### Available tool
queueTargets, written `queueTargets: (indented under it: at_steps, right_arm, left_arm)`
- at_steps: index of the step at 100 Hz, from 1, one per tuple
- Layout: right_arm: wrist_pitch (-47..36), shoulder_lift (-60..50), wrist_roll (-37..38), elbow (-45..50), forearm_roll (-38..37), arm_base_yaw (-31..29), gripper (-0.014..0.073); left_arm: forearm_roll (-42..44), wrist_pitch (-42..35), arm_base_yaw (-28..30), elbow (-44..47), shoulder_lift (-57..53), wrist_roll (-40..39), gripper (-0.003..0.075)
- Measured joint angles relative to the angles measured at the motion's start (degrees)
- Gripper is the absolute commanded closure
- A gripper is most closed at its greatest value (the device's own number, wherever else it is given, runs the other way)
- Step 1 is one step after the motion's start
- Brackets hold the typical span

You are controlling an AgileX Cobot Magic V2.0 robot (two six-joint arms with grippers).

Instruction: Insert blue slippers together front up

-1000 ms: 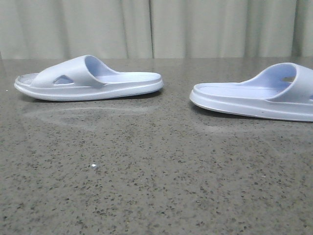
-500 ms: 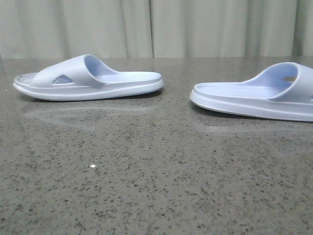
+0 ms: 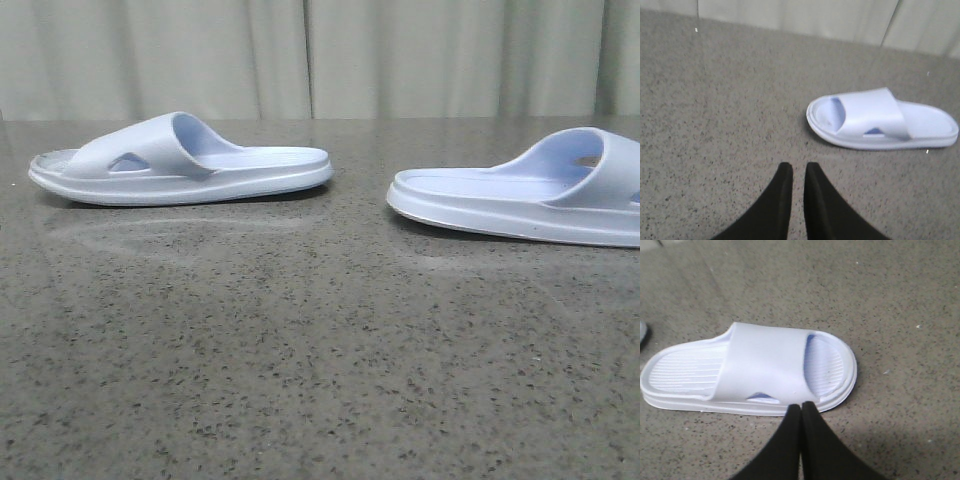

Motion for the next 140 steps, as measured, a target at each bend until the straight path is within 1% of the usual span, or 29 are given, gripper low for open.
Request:
queueTargets:
  at_steps: [7,15,23,30,33,37,42,47,54,68,92,99,113,130,140]
  right_arm:
    - [2.01,2.99,0.0,-3.13,-1.03,0.0,0.0671]
    - [3.23,4.68,0.0,-5.53,-1.43,0.0,0.0663]
    - [4.45,5.08,0.0,-6.82,-1.68,0.0,0.0601]
    - [5.59,5.2,-0.13,-7.37,-1.68,0.0,0.0512]
    - [6.13,5.2,-0.22,-7.49,-1.68,0.0,0.0484]
    - [6.48,5.45,-0.37,-7.51,-1.68,0.0,0.0423]
    - [6.91,5.91,-0.47,-7.6,-1.81,0.0,0.0384]
    - [7.03,6.75,-0.46,-7.6,-2.04,0.0,0.0352]
    - [7.03,8.23,-0.68,-7.6,-2.77,0.0,0.0344]
    - [7.03,11.6,-0.8,-7.6,-4.24,-1.2,0.0344]
    - [4.83,18.01,-1.39,-7.79,-3.9,-9.26,0.0344]
    - [4.69,20.25,-3.34,-8.5,-1.64,-10.95,0.0344]
    - [5.15,25.7,-11.01,-10.82,7.61,-14.79,0.0344]
    - [10.57,33.27,-25.56,-13.59,25.64,-22.7,0.0344]
    - [14.49,37.5,-30.82,-15.0,31.91,-27.07,0.0344]
  left_arm:
    - [0.21,2.66,0.0,-2.05,4.15,0.51,0.0704]
    - [0.05,3.82,0.0,-3.36,7.69,0.85,0.0703]
    - [-1.11,4.09,0.0,-3.81,10.18,1.16,0.0682]
    - [-3.41,4.09,0.0,-3.89,12.2,3.0,0.0617]
    - [-4.69,4.09,0.0,-3.89,12.96,4.07,0.0574]
    - [-6.9,3.98,0.0,-3.89,14.13,5.73,0.0528]
    - [-9.65,3.57,0.0,-3.89,15.5,7.51,0.0461]
    - [-12.45,3.11,0.0,-3.89,16.78,9.24,0.0416]
    - [-15.99,2.67,0.0,-3.96,18.57,11.35,0.0387]
    - [-19.49,1.75,0.0,-4.32,21.85,13.86,0.0388]
    - [-21.19,0.99,0.0,-4.54,25.69,16.02,0.0388]
    - [-22.57,0.76,0.0,-4.54,26.59,17.42,0.0388]
    - [-26.23,0.68,0.94,-4.54,28.74,20.82,0.0389]
    - [-30.96,0.91,3.38,-4.54,30.59,26.11,0.0389]
    - [-33.73,2.09,5.41,-4.61,31.49,29.17,0.0389]
